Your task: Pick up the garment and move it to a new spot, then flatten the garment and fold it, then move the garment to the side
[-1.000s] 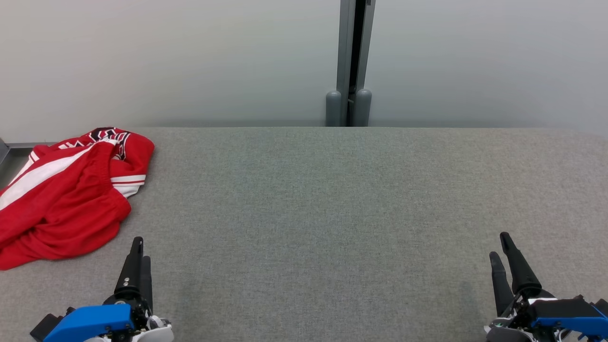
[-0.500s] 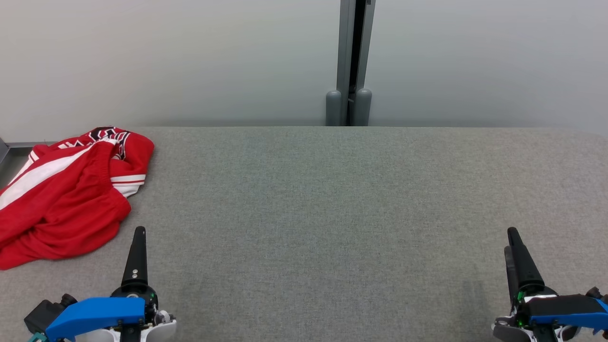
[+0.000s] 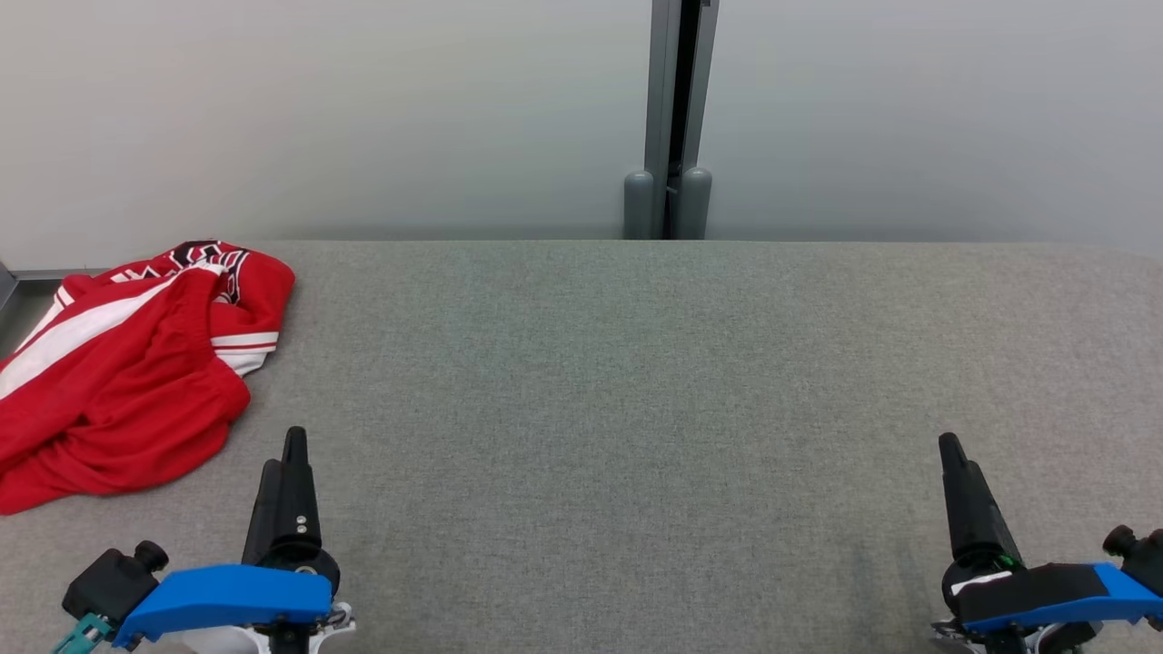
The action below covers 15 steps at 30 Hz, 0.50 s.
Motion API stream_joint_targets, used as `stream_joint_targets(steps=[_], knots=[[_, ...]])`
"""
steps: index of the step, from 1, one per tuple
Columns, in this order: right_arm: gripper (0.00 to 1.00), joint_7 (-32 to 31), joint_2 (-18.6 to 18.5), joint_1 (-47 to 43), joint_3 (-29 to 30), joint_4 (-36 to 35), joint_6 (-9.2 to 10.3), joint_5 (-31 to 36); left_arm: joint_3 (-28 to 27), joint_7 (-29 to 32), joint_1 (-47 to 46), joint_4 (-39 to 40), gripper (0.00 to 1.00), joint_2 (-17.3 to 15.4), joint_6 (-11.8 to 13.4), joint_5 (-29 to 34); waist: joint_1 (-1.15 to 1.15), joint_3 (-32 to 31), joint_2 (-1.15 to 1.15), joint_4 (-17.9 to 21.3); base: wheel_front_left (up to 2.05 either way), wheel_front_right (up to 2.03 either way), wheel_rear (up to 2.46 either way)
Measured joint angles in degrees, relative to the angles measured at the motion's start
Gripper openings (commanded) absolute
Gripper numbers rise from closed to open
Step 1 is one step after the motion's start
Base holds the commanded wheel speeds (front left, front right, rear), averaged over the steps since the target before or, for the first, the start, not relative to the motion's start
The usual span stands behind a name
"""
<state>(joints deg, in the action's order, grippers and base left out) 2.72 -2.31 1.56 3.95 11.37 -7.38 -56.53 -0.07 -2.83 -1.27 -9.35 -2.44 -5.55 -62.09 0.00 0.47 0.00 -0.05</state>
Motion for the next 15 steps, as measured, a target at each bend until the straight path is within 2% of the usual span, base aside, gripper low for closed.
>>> stream_joint_targets(steps=[9, 15], knots=[[1.0, 1.9, 0.0, -0.7, -1.3, -0.4, -0.01, 9.2, 1.6, -1.8, 0.9, -0.2, 1.0, 0.0, 0.5, 12.9, 0.0, 0.3, 0.0, 0.0, 0.0, 0.0, 0.0], [1.0, 2.9, -0.1, -0.7, -1.9, 0.1, -0.01, 14.3, 2.2, -2.8, 1.1, -0.9, 1.0, -0.1, 0.5, 18.4, 0.0, 0.3, 0.0, 0.0, 0.0, 0.0, 0.0]])
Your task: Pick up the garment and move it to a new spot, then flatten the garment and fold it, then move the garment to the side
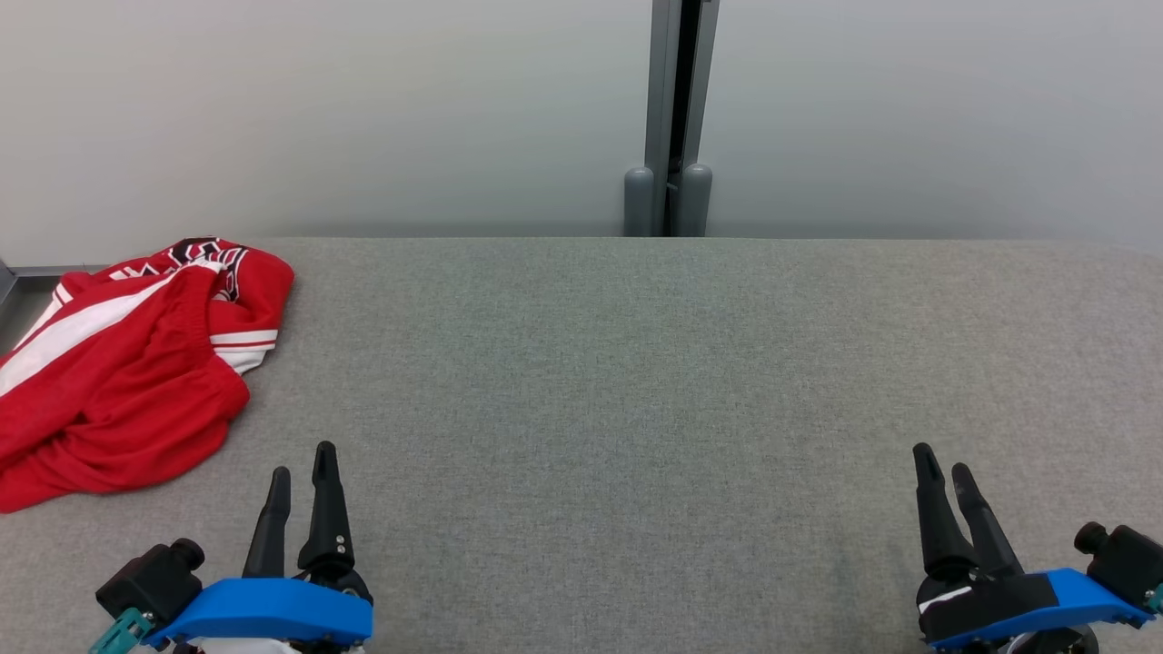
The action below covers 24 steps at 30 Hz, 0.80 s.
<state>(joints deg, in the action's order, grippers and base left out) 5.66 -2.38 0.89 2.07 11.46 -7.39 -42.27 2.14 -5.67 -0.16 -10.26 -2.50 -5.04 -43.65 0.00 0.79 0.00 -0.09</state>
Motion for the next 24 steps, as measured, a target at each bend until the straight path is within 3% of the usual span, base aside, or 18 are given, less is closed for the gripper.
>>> stream_joint_targets(steps=[24], knots=[[1.0, 3.7, -0.1, 0.0, -2.4, 3.0, -0.01, 16.6, 1.3, -3.6, 0.6, -4.2, 1.0, -0.1, 0.0, 15.2, 0.0, 0.0, 0.0, -0.1, 0.0, 0.0, 0.0]])
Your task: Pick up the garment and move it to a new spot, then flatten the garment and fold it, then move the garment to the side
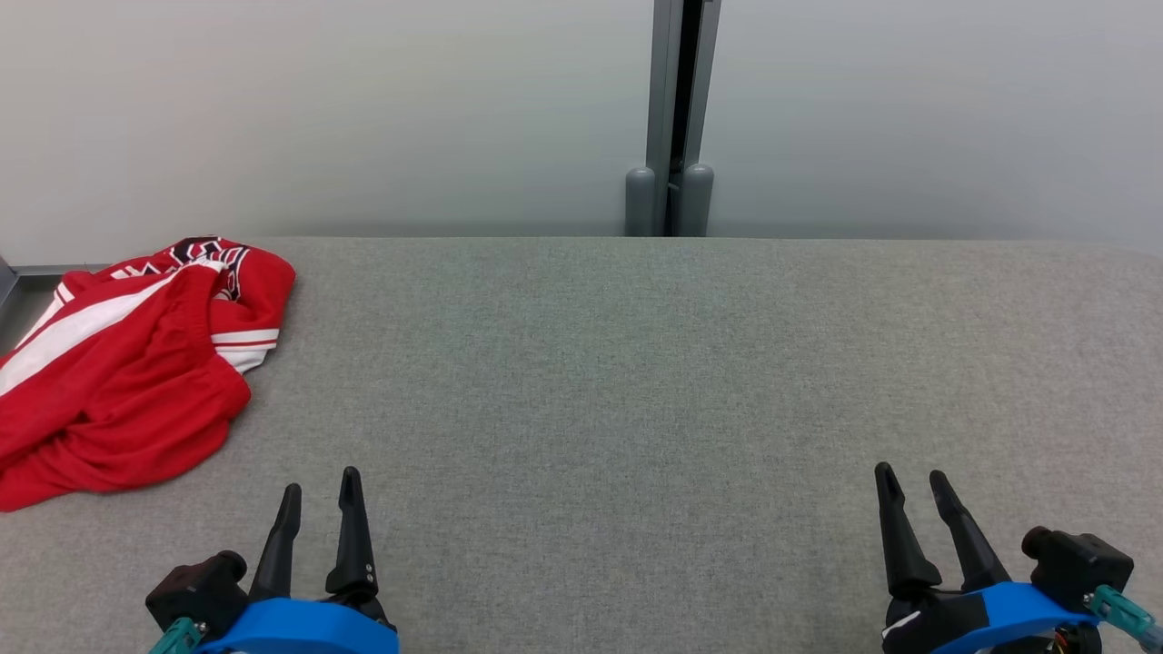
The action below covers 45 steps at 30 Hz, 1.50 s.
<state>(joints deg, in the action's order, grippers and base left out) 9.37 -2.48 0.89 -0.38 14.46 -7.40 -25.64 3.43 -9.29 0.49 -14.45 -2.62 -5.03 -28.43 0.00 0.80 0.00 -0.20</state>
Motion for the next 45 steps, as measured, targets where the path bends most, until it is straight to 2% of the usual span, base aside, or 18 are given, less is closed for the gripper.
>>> stream_joint_targets(steps=[23, 45], knots=[[1.0, 2.8, -0.1, 0.0, -1.3, 1.2, -0.01, 12.0, 1.1, -3.0, 0.3, -2.8, 1.0, -0.1, -0.2, 9.4, 0.0, 0.1, 0.0, -0.1, 0.0, 0.0, 0.0], [1.0, 5.3, -0.2, 0.0, -2.1, 2.1, -0.08, 20.9, 1.3, -5.4, 0.3, -5.8, 1.0, -0.2, -0.2, 16.9, 0.0, 0.0, 0.0, 0.0, 0.0, 0.0, 0.0]])
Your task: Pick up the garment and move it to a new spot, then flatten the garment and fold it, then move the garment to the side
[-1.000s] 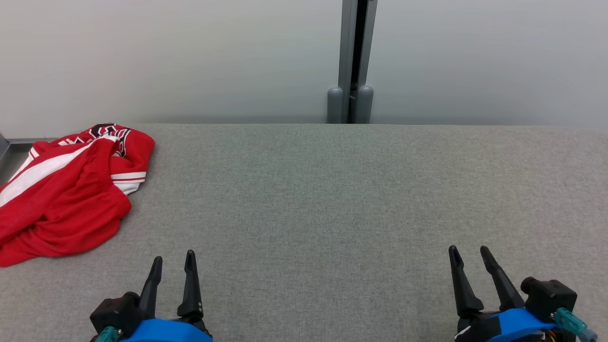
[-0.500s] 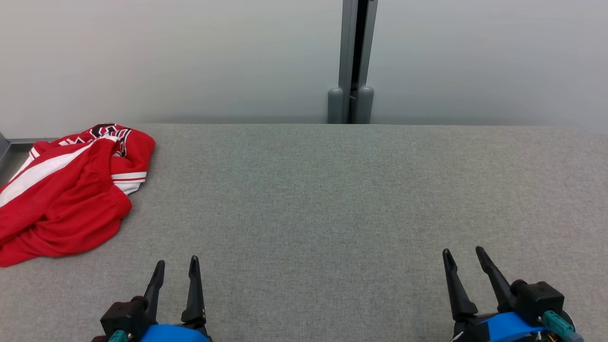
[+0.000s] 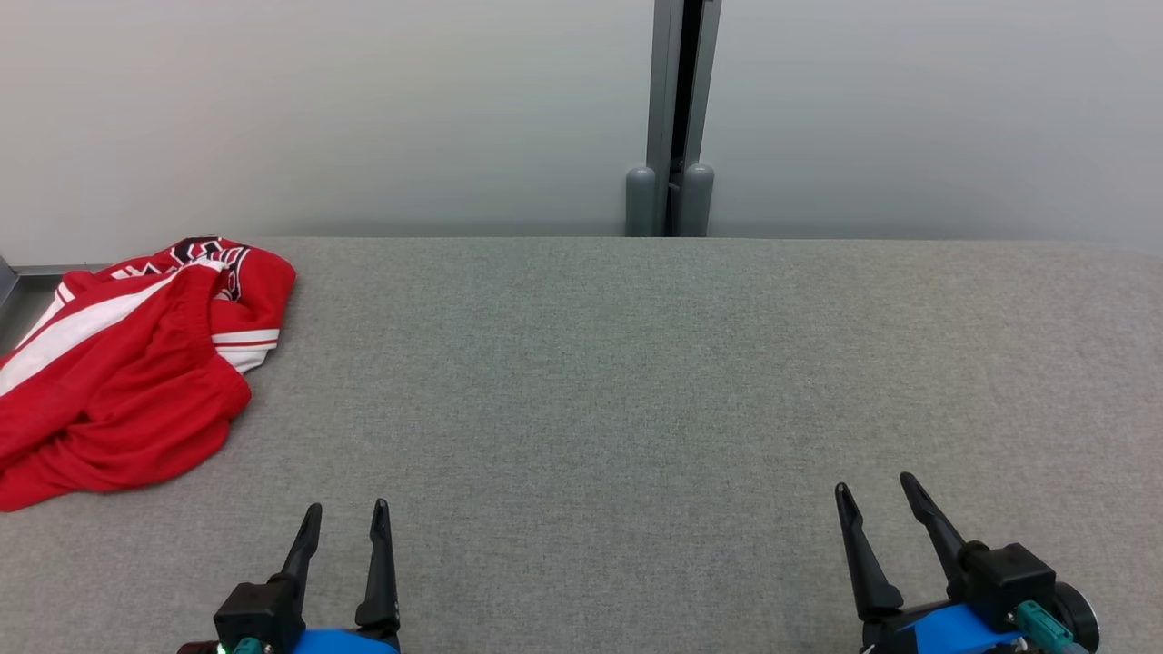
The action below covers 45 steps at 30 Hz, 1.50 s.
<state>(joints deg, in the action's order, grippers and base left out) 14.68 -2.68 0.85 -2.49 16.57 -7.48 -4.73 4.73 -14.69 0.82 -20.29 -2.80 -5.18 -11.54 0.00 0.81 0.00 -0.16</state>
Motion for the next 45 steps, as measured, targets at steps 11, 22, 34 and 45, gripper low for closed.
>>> stream_joint_targets(steps=[11, 22, 34, 45], knots=[[1.0, 0.3, 0.0, -0.2, 0.0, -0.1, 0.0, 1.7, 0.2, -0.3, 0.1, -0.9, 1.0, 0.0, 0.0, 1.3, 0.0, 0.1, 0.0, -0.1, 0.0, 0.0, 0.0], [1.0, 0.3, 0.0, -0.2, 0.1, -0.2, -0.01, 1.7, 0.2, -0.3, 0.1, -1.1, 1.0, 0.0, 0.0, 1.3, 0.0, 0.5, 0.0, -0.1, 0.0, 0.0, 0.0], [1.0, 0.4, -0.1, -0.6, 1.4, -0.4, 0.0, 2.1, 1.2, -0.3, -1.2, -0.5, 1.0, 0.0, -0.2, 1.5, 0.0, 0.1, 0.0, -6.2, 0.0, 0.0, 0.0], [1.0, 0.4, -0.1, 0.0, -0.8, -0.7, -0.01, 2.1, -0.8, -0.3, -1.3, 1.2, 1.0, -0.2, 0.1, 1.4, 0.0, 0.0, 0.0, -19.6, 0.0, 0.0, 0.0]])
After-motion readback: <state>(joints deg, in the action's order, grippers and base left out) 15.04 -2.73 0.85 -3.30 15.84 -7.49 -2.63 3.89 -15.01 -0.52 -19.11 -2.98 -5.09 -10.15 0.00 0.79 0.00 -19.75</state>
